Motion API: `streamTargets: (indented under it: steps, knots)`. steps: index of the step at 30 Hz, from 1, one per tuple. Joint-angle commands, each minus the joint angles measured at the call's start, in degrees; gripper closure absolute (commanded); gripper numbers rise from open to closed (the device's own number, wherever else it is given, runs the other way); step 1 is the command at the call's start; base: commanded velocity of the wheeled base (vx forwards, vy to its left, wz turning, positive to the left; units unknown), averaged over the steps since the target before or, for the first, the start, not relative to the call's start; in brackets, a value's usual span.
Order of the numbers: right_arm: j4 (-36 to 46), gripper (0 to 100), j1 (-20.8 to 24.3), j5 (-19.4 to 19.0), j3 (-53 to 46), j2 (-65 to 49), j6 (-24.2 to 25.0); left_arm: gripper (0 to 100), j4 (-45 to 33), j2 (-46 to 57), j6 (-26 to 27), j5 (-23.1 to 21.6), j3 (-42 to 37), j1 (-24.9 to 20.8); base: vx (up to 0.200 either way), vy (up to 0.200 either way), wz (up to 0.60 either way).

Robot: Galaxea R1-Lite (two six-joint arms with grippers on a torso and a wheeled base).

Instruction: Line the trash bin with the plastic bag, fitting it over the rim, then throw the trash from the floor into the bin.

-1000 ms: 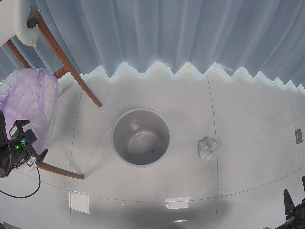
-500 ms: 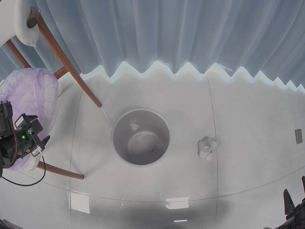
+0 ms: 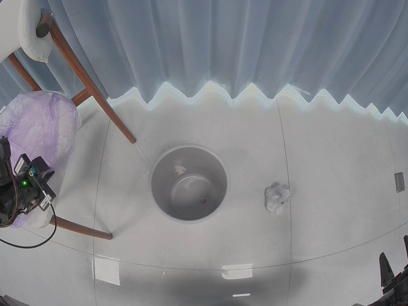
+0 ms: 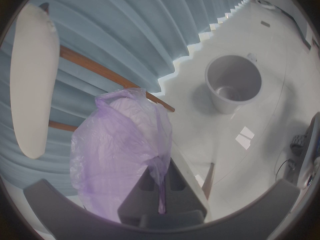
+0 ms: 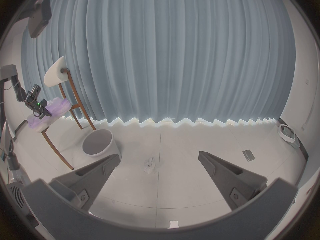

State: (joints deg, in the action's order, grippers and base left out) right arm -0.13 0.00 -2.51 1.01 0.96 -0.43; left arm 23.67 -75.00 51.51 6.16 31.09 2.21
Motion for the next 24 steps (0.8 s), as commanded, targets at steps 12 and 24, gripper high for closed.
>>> streamTargets:
  steps: [12, 24]
  knots:
    - [-0.04, 0, 0.00, 0.49, -1.01, -0.96, 0.69, 100, -8.47, 9.96, -30.50, -14.95, 11.63, -19.96, 0.000, 0.000, 0.00]
    - [-0.13, 0, 0.00, 0.49, -1.01, -0.96, 1.22, 100, -8.38, 5.04, -48.60, -15.91, 15.85, -56.17, 0.000, 0.000, 0.00]
